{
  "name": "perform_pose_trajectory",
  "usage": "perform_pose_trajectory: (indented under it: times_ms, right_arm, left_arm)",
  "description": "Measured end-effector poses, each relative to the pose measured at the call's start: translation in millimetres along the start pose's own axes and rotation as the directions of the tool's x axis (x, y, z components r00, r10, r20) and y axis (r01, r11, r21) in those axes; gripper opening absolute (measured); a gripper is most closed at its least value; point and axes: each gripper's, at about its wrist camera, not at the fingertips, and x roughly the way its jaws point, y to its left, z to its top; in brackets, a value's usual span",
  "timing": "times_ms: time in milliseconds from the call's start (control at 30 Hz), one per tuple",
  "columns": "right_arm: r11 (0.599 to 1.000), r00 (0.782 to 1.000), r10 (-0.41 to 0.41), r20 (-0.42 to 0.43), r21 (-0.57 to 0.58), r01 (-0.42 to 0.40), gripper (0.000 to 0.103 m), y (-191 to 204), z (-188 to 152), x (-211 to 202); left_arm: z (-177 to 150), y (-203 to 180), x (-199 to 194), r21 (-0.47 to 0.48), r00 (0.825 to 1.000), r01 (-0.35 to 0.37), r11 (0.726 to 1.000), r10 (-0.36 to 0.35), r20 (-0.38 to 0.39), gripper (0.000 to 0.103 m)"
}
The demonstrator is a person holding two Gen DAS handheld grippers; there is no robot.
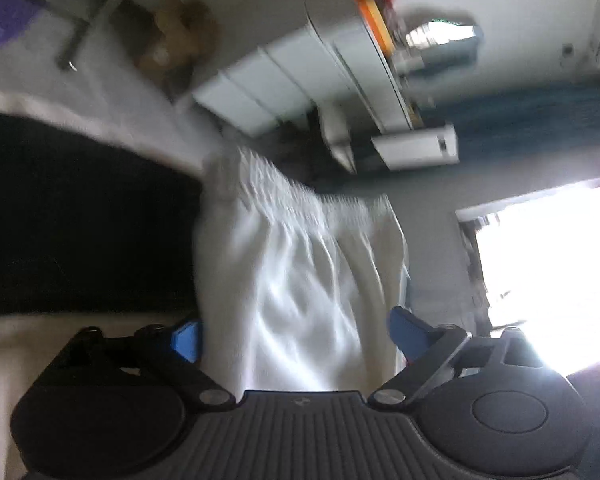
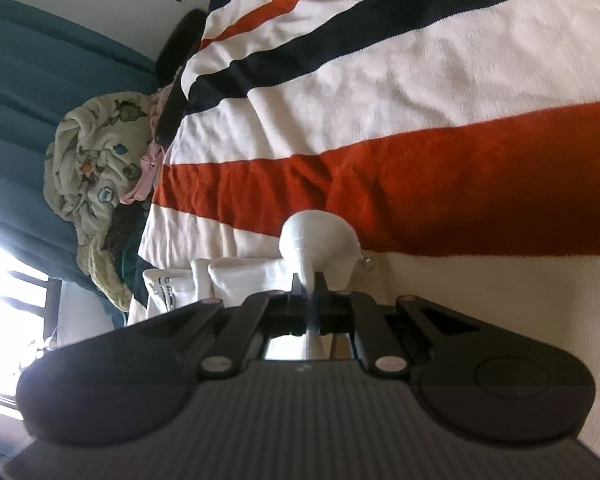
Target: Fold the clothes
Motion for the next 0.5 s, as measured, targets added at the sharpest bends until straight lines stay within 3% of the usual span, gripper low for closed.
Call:
perform_pose_trajectory:
  times_ms: [67,133,200,267,400,500]
  right_arm:
    - [1.0,1.0,-0.005,0.002,0.002,0.005,0.006,0,0,0]
    - [1.0,1.0,-0.006,0.003,0.01,0.006,0.006,-1,1,0]
    - [1.0,1.0,-0.003,0.006,0.008,0.003,0.006,-1,1,0]
    - [1.0,1.0,0.001,0.008,0.002,-0.001,0.006,0,1,-2]
    - [1.0,1.0,0.015,0.013,-0.006,-0.015,0.006,0,3,-5]
    - [1.0,1.0,0.02,0.01,-0.018,-0.02,0.006,-2,6,-5]
  left_arm:
    - [9,6,8,-0.053,0.999,-0.042,0.998,0.042,-0.009,0.059]
    - [15,11,13,-0.09,0.998,-0.06,0.994,0.059,-0.014,0.05]
    - [16,7,13,-0.068,0.997,-0.073,0.995,0.073,0.001,0.043]
    - [15,2,12,-0.041,0.996,-0.087,0.995,0.088,0.017,0.028]
    - [11,-5,15,-0.017,0.987,-0.154,0.988,0.155,0.043,0.023]
    - [7,-11,13,0.003,0.984,-0.167,0.986,0.166,0.065,0.019]
